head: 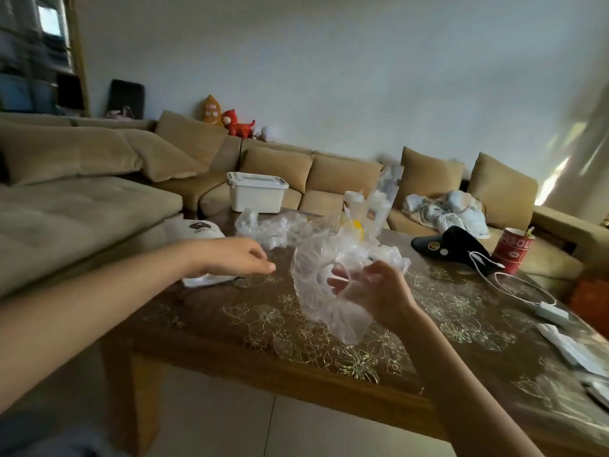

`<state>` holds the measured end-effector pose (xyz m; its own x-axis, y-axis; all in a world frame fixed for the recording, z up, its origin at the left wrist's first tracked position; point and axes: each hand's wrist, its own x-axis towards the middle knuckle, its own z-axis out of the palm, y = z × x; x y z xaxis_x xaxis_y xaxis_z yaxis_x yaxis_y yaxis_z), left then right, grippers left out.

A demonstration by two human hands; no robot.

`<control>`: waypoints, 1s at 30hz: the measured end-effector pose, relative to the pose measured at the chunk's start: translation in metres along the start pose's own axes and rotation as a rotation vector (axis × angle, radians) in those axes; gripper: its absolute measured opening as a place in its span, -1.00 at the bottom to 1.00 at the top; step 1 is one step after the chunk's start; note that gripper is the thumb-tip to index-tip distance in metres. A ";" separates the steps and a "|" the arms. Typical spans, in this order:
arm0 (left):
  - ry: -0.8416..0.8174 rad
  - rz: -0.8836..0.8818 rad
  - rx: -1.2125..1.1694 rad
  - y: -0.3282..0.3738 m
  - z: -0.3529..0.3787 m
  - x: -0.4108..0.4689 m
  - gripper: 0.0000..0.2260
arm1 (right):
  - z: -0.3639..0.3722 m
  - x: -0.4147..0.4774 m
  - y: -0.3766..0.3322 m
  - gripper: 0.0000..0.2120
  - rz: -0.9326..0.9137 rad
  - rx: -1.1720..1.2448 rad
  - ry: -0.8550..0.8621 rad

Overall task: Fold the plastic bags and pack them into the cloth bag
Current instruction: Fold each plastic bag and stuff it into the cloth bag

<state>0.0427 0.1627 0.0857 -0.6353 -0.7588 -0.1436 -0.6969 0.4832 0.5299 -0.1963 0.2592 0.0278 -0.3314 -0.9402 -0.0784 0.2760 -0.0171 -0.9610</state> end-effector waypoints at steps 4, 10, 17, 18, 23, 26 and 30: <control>-0.085 -0.082 -0.465 0.022 -0.010 -0.005 -0.30 | 0.007 0.004 0.008 -0.46 0.036 0.035 -0.071; -0.157 -0.156 -0.758 0.013 0.023 0.027 -0.51 | 0.018 -0.034 0.011 -0.85 -0.082 -0.212 -0.057; 0.080 -0.181 -1.117 -0.001 0.097 0.063 -0.88 | -0.024 -0.040 0.052 -0.66 0.057 -0.315 0.096; 0.083 -0.195 -1.174 -0.007 0.108 0.069 -0.89 | -0.028 -0.035 0.060 -0.67 0.088 -0.302 0.118; 0.108 -0.297 -1.425 -0.041 0.130 0.094 -0.94 | -0.007 0.015 0.091 -0.89 0.085 -0.415 0.266; 0.229 -0.305 -1.452 -0.059 0.120 0.110 -0.90 | 0.010 0.047 0.106 -0.91 -0.028 -0.651 0.388; 0.411 -0.321 -1.104 -0.089 0.110 0.124 -0.84 | 0.012 0.082 0.108 -0.87 -0.057 -0.908 0.362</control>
<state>-0.0104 0.0736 -0.0709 -0.1944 -0.9537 -0.2296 -0.0184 -0.2305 0.9729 -0.1826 0.1759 -0.0790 -0.6216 -0.7821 0.0438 -0.4982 0.3516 -0.7926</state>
